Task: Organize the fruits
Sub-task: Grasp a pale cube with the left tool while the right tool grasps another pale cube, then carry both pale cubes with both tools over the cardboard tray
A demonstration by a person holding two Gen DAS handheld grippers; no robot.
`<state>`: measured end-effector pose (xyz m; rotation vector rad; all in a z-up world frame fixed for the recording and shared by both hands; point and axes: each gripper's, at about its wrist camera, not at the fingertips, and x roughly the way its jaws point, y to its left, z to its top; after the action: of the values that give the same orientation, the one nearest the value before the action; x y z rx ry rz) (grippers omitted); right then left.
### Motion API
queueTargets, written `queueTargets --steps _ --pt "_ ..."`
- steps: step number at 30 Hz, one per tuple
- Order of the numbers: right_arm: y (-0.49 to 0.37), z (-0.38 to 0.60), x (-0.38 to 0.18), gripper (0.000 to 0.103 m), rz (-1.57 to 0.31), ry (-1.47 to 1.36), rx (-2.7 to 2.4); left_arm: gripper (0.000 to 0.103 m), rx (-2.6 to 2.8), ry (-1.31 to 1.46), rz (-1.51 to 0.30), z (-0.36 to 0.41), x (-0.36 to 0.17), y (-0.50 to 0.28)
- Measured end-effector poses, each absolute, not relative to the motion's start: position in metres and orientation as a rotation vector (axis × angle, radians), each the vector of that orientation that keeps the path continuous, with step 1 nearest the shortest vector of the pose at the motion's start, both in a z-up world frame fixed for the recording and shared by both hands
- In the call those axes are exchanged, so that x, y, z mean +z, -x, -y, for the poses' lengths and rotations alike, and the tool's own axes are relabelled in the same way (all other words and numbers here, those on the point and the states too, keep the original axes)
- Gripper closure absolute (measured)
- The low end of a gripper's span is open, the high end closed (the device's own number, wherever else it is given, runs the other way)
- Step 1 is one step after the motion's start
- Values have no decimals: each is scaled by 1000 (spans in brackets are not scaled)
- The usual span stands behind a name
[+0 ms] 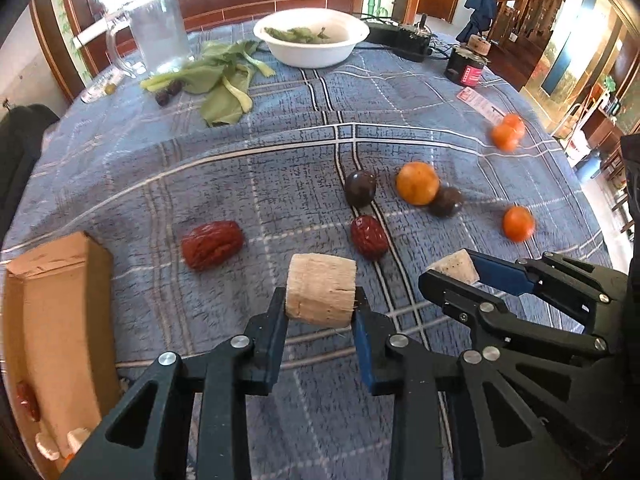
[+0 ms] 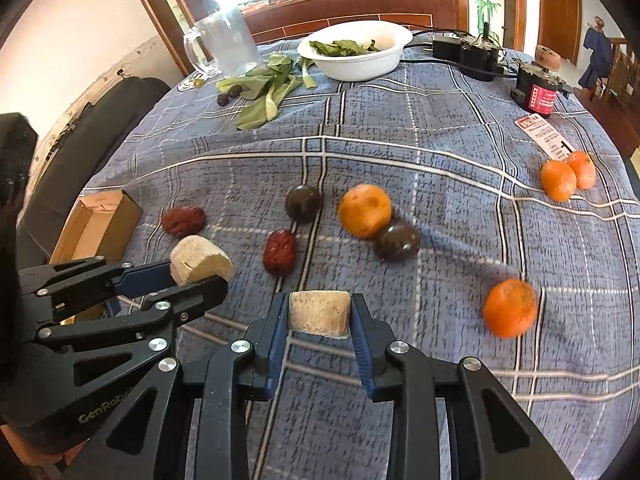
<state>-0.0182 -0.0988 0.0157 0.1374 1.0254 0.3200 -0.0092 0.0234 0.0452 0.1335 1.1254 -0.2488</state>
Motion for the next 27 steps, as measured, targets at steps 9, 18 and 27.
queueTargets --steps 9,18,27 --pt "42 97 23 71 -1023 -140 295 74 -179 -153 -1102 -37 61 29" --pt "57 91 28 70 -1031 -125 286 74 -140 -114 -1110 -57 66 41" --pt "63 56 43 70 -1012 -81 333 74 -89 -40 -1101 -98 77 51"
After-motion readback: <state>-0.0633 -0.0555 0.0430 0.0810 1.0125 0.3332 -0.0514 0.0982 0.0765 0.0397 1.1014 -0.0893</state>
